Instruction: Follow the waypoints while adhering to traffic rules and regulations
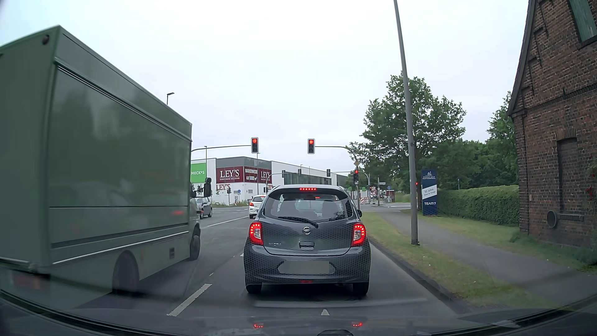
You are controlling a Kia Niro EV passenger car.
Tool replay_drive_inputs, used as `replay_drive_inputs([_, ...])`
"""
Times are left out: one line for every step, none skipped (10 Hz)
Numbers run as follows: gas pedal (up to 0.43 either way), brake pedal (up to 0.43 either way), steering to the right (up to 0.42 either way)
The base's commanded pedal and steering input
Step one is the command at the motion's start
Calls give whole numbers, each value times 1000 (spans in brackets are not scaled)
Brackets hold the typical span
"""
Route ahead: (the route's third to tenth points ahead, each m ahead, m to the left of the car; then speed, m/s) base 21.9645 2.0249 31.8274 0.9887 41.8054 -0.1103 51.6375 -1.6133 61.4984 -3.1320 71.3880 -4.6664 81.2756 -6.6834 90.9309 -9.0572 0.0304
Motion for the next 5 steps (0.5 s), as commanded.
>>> replay_drive_inputs([0,250,-2])
replay_drive_inputs([0,146,-2])
replay_drive_inputs([0,79,-2])
replay_drive_inputs([0,12,-2])
replay_drive_inputs([0,0,-2])
